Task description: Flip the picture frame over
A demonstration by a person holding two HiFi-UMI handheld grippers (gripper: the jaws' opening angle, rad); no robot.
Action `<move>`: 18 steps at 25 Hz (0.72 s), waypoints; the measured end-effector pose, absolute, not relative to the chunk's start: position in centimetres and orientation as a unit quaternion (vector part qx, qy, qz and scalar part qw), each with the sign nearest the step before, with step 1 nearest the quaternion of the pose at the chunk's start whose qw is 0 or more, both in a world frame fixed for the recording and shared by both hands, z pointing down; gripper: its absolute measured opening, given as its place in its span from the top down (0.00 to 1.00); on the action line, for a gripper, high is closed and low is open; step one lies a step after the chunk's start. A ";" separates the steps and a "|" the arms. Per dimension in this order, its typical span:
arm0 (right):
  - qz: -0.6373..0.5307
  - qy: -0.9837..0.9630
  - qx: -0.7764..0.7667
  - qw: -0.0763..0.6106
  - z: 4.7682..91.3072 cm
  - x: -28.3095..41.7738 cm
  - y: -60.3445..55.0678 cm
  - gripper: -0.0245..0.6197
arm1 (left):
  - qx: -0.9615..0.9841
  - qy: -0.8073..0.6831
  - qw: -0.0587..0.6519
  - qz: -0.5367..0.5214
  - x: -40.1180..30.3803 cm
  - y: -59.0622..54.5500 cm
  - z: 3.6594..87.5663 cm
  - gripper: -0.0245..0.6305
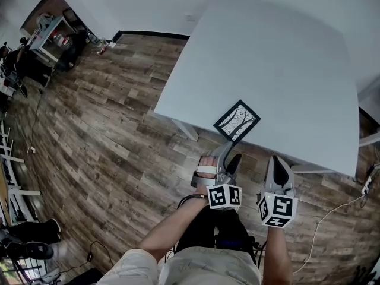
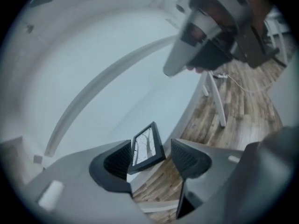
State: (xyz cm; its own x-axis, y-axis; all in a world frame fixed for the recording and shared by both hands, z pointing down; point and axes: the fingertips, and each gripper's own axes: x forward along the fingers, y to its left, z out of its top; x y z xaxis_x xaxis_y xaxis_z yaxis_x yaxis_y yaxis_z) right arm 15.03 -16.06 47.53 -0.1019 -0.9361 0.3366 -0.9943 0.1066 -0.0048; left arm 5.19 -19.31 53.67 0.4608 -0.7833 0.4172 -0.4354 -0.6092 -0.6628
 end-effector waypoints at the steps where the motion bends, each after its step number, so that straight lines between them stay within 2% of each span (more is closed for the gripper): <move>1: 0.110 -0.732 0.662 0.118 46.7 15.3 -16.3 0.92 | -0.831 0.387 0.218 -0.335 5.1 -19.5 52.4 0.56; 8: 0.063 -0.735 0.669 0.092 41.9 16.3 -18.5 0.92 | -0.862 0.468 0.086 -0.174 4.2 -22.1 43.8 0.62; 18: 0.024 -0.741 0.668 0.064 36.7 16.3 -20.8 0.92 | -0.866 0.498 -0.001 -0.045 3.4 -23.7 36.2 0.84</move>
